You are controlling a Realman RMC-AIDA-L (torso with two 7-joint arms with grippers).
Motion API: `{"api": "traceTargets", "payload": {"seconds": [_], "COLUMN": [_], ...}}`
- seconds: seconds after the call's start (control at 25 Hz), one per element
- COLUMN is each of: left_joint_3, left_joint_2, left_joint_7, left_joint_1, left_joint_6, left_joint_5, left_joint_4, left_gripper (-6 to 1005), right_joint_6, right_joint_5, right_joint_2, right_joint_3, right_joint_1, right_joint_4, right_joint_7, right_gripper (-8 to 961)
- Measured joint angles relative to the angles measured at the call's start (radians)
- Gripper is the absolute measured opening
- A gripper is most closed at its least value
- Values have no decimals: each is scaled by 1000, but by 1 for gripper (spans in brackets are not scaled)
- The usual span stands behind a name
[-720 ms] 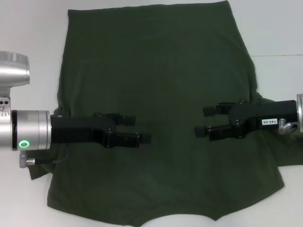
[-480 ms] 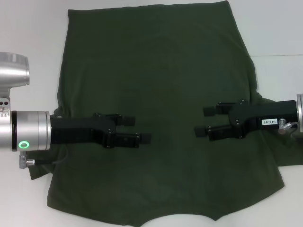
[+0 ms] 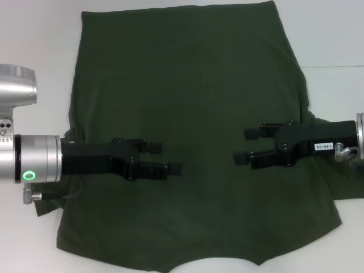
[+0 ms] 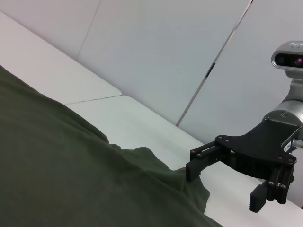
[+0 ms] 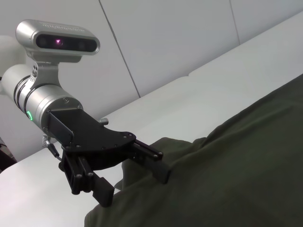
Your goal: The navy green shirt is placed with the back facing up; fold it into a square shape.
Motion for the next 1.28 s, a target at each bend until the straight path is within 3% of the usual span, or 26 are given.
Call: {"api": "traceTargets", "payload": {"seconds": [1.0, 1.16, 1.28], "left_joint_3": [-9, -56, -122], "left_joint_2": [-1, 6, 24], "left_joint_7": [-13, -59, -166], "left_joint_1": [1, 7, 33], "left_joint_6": [4, 9, 6], "left_joint_5": [-1, 3, 34], "left_joint_4": [1, 16, 67], "left_gripper": [949, 949, 949], "right_joint_6": [-3, -3, -3], "right_joint_5": [-6, -2, -2], "right_joint_2": [-7, -9, -11], "right_joint_3": [0, 0, 0], "right_joint_1": [12, 15, 22], "right_joint_4": [0, 0, 0], "right_joint_7": [10, 10, 13], "right_gripper": [935, 935, 934]}}
